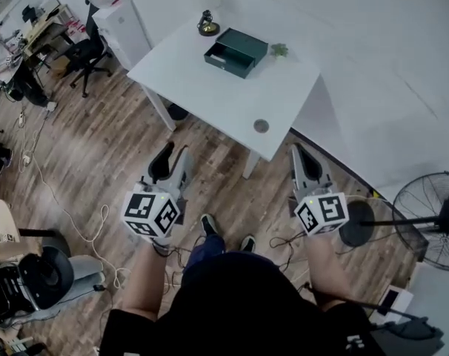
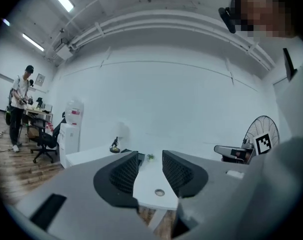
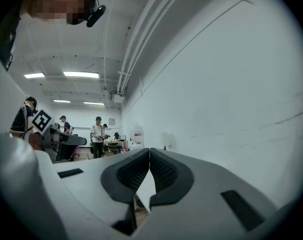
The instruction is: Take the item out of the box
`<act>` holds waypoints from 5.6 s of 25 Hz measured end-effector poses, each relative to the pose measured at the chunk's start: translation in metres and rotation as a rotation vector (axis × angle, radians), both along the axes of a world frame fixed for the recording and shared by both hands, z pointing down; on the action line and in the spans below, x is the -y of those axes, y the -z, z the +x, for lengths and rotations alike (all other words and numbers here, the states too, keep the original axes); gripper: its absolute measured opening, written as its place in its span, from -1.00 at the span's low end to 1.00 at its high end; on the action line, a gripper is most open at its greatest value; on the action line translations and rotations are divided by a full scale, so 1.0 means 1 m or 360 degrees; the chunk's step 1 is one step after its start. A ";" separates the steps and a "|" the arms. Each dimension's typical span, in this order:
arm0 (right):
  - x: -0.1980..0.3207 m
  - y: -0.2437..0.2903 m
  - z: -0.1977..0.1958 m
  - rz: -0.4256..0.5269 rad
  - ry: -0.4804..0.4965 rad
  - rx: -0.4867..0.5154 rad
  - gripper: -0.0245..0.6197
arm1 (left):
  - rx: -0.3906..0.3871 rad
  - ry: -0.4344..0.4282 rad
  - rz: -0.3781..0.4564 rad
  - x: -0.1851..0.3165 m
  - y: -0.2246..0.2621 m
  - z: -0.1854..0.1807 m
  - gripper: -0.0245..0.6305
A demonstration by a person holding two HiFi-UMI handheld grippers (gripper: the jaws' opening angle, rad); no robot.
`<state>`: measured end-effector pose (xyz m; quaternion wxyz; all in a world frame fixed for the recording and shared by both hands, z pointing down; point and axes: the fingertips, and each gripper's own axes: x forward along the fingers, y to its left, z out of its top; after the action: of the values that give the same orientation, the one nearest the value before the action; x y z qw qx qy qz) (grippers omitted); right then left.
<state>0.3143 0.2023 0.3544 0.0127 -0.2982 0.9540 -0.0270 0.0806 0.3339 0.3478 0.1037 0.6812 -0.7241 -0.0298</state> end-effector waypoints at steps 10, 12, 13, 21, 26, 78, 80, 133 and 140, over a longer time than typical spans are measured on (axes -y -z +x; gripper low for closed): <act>0.021 0.039 -0.066 0.0147 -0.0169 0.0032 -0.30 | 0.0248 0.0120 0.0158 -0.010 0.036 -0.109 -0.21; 0.022 0.042 -0.084 0.0158 -0.0178 0.0017 -0.32 | 0.0210 0.0125 0.0169 -0.013 0.031 -0.130 -0.21; 0.022 0.044 -0.094 0.0157 -0.0180 0.0016 -0.33 | 0.0194 0.0127 0.0168 -0.014 0.028 -0.142 -0.21; 0.018 0.043 -0.157 0.0127 -0.0127 -0.0032 -0.38 | 0.0124 0.0134 0.0154 -0.021 0.014 -0.200 -0.21; 0.042 0.027 -0.180 0.0091 -0.0095 -0.0037 -0.37 | 0.0088 0.0136 0.0122 0.001 -0.002 -0.216 -0.21; 0.407 -0.066 -0.258 -0.0413 -0.0736 -0.0054 -0.58 | 0.0279 -0.1018 -0.0410 0.545 -0.109 -0.332 -0.41; 0.406 -0.073 -0.265 -0.0460 -0.0789 -0.0048 -0.61 | 0.0304 -0.1212 -0.0475 0.557 -0.133 -0.326 -0.41; 0.420 -0.189 -0.219 -0.0855 -0.0916 0.0053 -0.73 | 0.1739 -0.2411 -0.1499 0.601 -0.362 -0.223 -0.55; 0.408 -0.164 -0.223 -0.0758 -0.0900 0.0019 -0.75 | 0.1523 -0.2118 -0.1152 0.605 -0.298 -0.213 -0.55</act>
<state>0.0912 -0.2055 0.5183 -0.0445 -0.5445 0.8008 -0.2455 -0.1329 -0.2710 0.6458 -0.0051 0.8253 -0.1101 0.5538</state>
